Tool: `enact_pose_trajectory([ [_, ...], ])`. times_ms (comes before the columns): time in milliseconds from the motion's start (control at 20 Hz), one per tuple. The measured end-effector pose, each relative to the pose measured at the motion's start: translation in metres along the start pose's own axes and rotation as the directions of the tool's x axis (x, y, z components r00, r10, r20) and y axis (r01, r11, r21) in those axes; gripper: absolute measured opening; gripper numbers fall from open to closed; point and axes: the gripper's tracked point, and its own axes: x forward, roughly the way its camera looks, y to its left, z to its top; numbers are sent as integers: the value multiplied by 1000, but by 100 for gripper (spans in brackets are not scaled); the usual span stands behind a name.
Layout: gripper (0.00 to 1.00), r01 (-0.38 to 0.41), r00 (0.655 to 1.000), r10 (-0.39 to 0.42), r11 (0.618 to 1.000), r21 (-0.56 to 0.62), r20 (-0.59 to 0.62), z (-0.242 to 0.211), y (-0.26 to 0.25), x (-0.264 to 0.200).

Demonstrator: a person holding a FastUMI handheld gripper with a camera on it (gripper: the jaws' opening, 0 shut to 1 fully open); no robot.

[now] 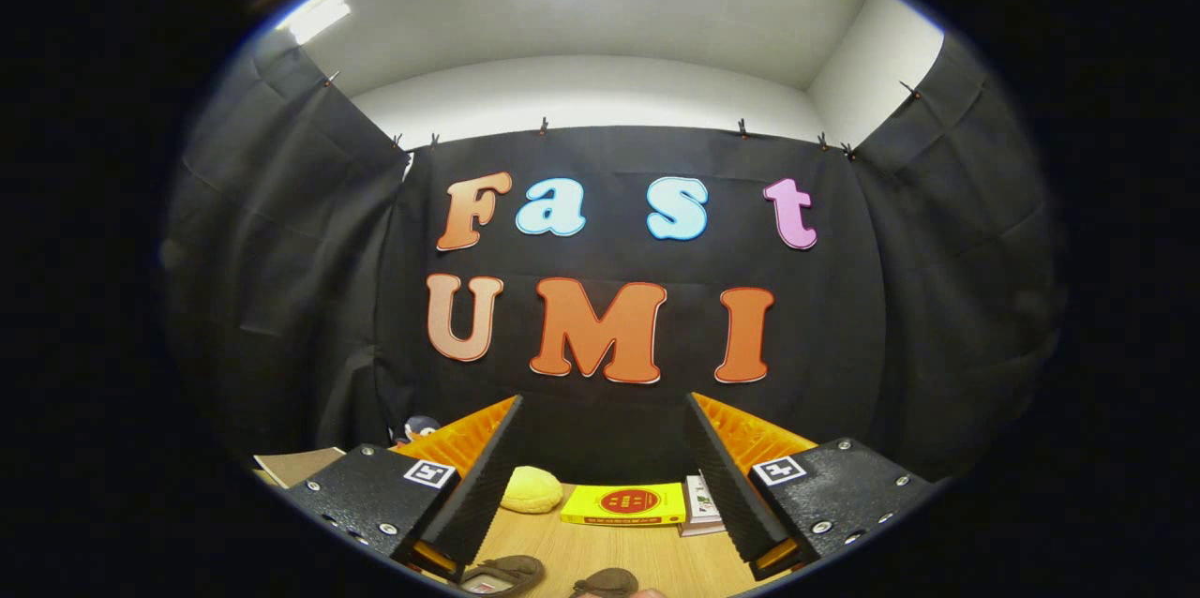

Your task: Open the storage box then place both shoes into the box .Put the left shoe in first, then the right shoe, with the right side of both shoes facing outward in a uniform manner.

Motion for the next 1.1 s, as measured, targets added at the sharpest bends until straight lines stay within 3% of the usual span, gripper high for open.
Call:
enact_pose_trajectory([
  [350,99,-8,999,9,1000,24,-43,-15,5,12],
  [600,99,-84,990,94,992,96,-108,-40,34,17],
  [950,99,-215,920,269,954,207,-285,-99,98,22],
  [1100,99,-207,890,297,939,274,-346,-129,117,24],
])
